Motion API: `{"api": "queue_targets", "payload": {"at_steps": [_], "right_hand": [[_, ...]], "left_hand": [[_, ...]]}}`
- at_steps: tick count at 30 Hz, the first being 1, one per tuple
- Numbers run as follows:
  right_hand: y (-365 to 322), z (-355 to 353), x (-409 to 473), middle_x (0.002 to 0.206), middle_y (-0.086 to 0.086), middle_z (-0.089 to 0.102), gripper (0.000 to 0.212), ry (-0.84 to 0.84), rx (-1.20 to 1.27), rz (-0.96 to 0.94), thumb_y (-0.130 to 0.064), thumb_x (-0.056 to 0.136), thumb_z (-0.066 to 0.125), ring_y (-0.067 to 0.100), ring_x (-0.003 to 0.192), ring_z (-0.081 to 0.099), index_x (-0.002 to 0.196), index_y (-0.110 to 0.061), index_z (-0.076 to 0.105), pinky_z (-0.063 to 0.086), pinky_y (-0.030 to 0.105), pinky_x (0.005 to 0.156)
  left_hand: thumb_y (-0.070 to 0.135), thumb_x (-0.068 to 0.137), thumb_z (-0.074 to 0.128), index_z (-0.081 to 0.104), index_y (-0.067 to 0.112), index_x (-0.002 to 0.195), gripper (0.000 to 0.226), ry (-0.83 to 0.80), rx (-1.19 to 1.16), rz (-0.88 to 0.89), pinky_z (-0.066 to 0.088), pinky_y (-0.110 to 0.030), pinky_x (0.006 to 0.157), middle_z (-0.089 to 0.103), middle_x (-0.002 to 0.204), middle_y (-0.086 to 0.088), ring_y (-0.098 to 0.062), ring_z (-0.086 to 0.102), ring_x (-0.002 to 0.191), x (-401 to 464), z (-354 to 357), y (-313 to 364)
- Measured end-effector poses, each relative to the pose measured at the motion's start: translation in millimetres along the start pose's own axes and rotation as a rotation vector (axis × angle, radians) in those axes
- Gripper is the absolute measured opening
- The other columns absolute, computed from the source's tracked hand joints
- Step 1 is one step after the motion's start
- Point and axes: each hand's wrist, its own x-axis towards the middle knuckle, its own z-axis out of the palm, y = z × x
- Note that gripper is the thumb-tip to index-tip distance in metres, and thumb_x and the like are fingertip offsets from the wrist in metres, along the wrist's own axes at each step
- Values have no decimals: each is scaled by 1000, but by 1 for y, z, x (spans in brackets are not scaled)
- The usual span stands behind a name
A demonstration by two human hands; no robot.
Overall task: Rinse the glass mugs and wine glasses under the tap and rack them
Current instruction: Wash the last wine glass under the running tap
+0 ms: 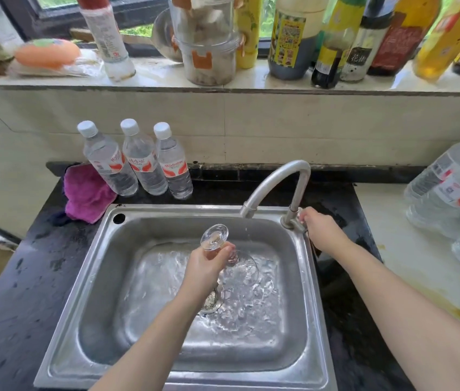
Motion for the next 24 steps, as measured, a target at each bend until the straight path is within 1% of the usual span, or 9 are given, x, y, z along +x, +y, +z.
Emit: {"api": "queue_targets", "payload": {"at_steps": [4,6,9,11,14,17,19,22,24], "right_hand": [[-10,0,-16,138,11,44,40,169,205,46,-24,99,43,27,120,49,138,-14,40,44,42,97],[-18,3,-34,142,10,40,43,206,234,-42,-25,98,45,26,125,45,139,-15,39,40,40,100],[-31,14,-65,144,7,38,48,108,165,-168,-27,97,45,24,133,37,143,-15,34,34,39,107],[-41,23,-85,148,3,36,51,97,81,-215,-31,98,44,20,136,33,145,-16,31,29,37,111],[-56,37,-112,147,2,39,51,-62,304,-162,-34,98,43,17,130,42,146,-21,28,36,32,104],[-68,50,-134,136,2,50,48,-243,483,-51,-40,98,41,14,104,53,143,-27,30,43,28,81],[-70,58,-145,133,1,53,48,-253,477,-32,-42,97,42,13,95,53,142,-30,31,42,27,75],[-71,66,-161,133,1,52,49,-225,486,3,-44,96,43,14,98,56,142,-30,30,44,28,77],[-70,67,-174,134,0,50,51,-195,500,44,-45,96,43,14,98,57,143,-31,28,47,29,79]], "left_hand": [[15,89,63,72,16,85,10,25,65,65,51,-43,88,74,87,-8,-19,68,85,-13,-5,7],[15,89,63,72,13,86,10,29,143,119,52,-36,85,74,86,-7,-11,68,80,-20,-11,9],[20,88,65,73,14,86,10,40,324,189,46,-14,67,72,77,2,7,62,66,-31,-20,9],[27,86,68,73,16,84,13,70,402,193,41,-11,59,70,72,7,5,60,62,-39,-27,5],[41,78,68,73,15,88,29,71,425,171,45,-20,66,73,79,2,-10,64,75,-53,-38,-4],[44,74,62,74,15,87,34,33,443,164,49,-25,76,73,81,2,-11,67,83,-67,-48,-11],[47,71,59,74,16,88,38,12,448,159,50,-29,80,73,83,2,-12,67,85,-75,-55,-15],[49,70,63,74,14,92,43,-24,447,166,49,-23,77,74,85,1,-11,67,86,-81,-64,-18],[35,81,69,73,12,93,26,-60,474,186,47,-21,76,74,87,1,-11,67,88,-80,-66,-16]]}}
